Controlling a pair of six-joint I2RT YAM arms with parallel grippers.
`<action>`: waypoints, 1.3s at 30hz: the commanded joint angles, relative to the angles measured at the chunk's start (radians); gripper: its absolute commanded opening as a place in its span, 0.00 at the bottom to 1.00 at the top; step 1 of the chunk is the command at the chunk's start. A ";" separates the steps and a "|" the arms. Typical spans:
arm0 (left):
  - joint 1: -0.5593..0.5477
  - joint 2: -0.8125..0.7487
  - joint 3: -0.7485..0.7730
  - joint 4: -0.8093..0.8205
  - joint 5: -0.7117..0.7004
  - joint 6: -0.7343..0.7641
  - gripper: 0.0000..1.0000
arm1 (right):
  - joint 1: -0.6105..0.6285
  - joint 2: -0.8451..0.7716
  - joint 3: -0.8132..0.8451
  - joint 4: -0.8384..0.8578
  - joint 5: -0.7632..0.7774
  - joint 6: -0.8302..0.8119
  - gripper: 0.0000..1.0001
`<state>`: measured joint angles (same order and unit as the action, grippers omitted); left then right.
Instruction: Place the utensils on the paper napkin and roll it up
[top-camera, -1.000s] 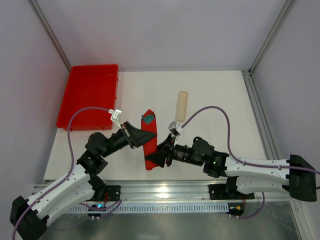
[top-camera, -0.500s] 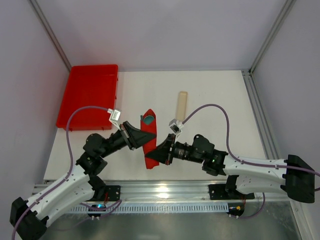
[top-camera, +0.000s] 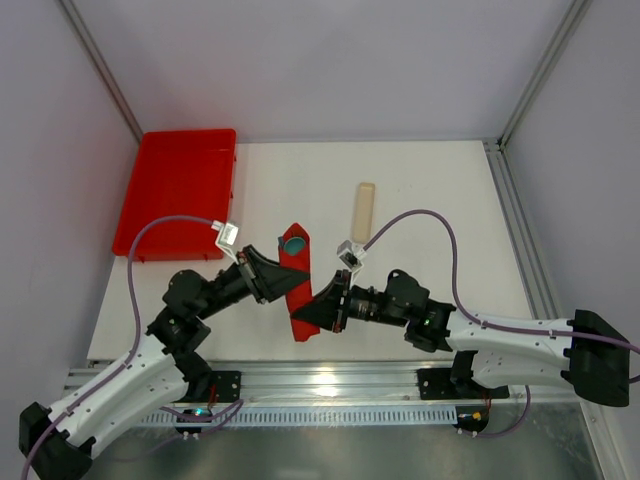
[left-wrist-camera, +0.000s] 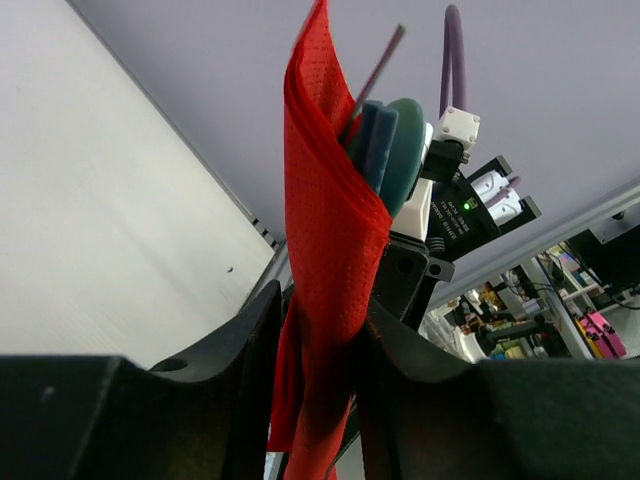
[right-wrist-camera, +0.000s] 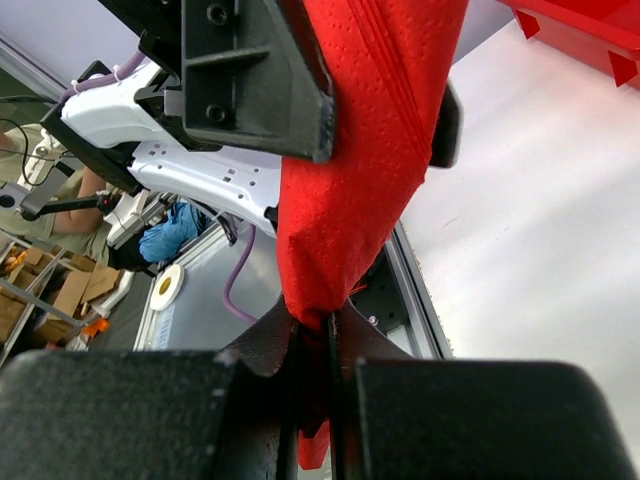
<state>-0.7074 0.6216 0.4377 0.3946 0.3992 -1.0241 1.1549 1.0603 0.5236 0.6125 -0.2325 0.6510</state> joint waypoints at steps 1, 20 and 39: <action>0.000 -0.031 0.039 -0.083 -0.065 0.038 0.36 | 0.006 -0.032 -0.014 0.059 -0.005 -0.005 0.04; 0.000 -0.053 -0.073 0.085 0.087 -0.008 0.66 | -0.023 -0.037 0.021 0.004 -0.033 0.004 0.04; -0.010 0.026 -0.123 0.222 0.107 -0.083 0.67 | -0.030 0.026 0.055 0.050 -0.073 0.018 0.04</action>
<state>-0.7132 0.6422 0.3138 0.5350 0.4839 -1.0943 1.1301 1.0767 0.5350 0.5789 -0.2924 0.6621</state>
